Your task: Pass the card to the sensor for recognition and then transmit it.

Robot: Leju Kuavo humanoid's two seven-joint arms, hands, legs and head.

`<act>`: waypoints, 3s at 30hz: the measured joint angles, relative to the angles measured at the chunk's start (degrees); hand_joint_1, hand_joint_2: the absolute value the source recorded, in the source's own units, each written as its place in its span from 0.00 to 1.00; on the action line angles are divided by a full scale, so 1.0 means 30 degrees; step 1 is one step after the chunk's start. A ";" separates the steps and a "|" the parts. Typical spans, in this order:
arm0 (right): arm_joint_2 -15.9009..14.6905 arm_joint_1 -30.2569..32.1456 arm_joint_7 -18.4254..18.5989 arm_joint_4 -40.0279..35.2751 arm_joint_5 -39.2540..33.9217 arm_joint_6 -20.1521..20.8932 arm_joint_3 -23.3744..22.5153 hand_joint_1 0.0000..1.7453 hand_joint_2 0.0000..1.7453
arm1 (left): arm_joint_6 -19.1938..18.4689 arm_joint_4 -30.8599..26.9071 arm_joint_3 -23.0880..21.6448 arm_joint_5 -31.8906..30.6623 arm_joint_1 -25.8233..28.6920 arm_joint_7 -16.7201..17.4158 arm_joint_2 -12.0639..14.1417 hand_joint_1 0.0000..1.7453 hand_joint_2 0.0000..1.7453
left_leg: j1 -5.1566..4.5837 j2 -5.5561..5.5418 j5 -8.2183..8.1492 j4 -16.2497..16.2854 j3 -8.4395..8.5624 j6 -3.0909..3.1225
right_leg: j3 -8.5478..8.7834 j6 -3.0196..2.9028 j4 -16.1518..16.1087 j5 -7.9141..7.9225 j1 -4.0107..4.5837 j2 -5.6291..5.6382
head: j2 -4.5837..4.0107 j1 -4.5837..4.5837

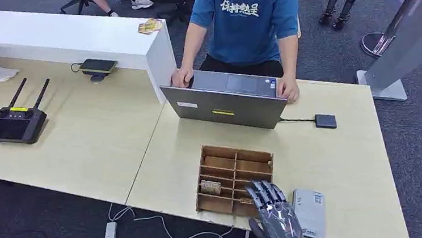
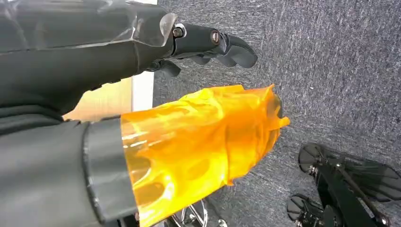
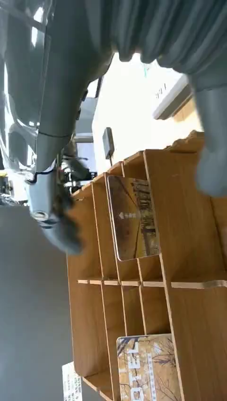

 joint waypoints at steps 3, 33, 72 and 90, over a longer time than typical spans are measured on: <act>0.0000 0.0008 -0.0007 0.0000 -0.0080 0.0000 0.0000 0.00 1.00 | 0.0000 0.0000 0.0000 0.0007 0.0000 0.0000 0.0000 0.00 0.00 | 0.0000 0.0000 0.0000 0.0000 0.0000 0.0000 | 0.0000 0.0000 0.0000 0.0000 0.0000 0.0000 | 0.0000 0.0007; 0.0197 0.0120 -0.0371 0.0022 -0.0481 -0.0612 -0.0007 0.62 1.00 | -0.0029 0.0000 0.0000 -0.0029 0.0002 0.0000 0.0000 0.00 0.00 | 0.0000 0.0000 0.0000 0.0000 -0.0002 0.0000 | 0.0000 0.0000 0.0000 0.0000 0.0000 0.0000 | 0.0000 0.0007; 0.0721 0.0390 -0.1943 -0.0326 -0.1573 -0.2454 -0.0698 1.00 1.00 | -0.0218 0.0000 0.0007 -0.0415 0.0006 -0.0167 0.0000 0.00 0.00 | 0.0000 -0.0001 0.0000 0.0000 -0.0002 0.0000 | -0.0002 0.0000 0.0000 0.0000 0.0000 0.0002 | 0.0000 0.0007; 0.4977 0.1443 -1.0186 -0.5698 -0.3323 -0.2885 -0.9072 1.00 1.00 | -0.0233 0.0000 0.0007 -0.1814 -0.0005 -0.0663 0.0000 0.00 0.00 | -0.0001 0.0000 0.0001 0.0000 0.0003 0.0000 | 0.0001 0.0001 0.0000 0.0002 -0.0001 0.0004 | 0.0000 0.0007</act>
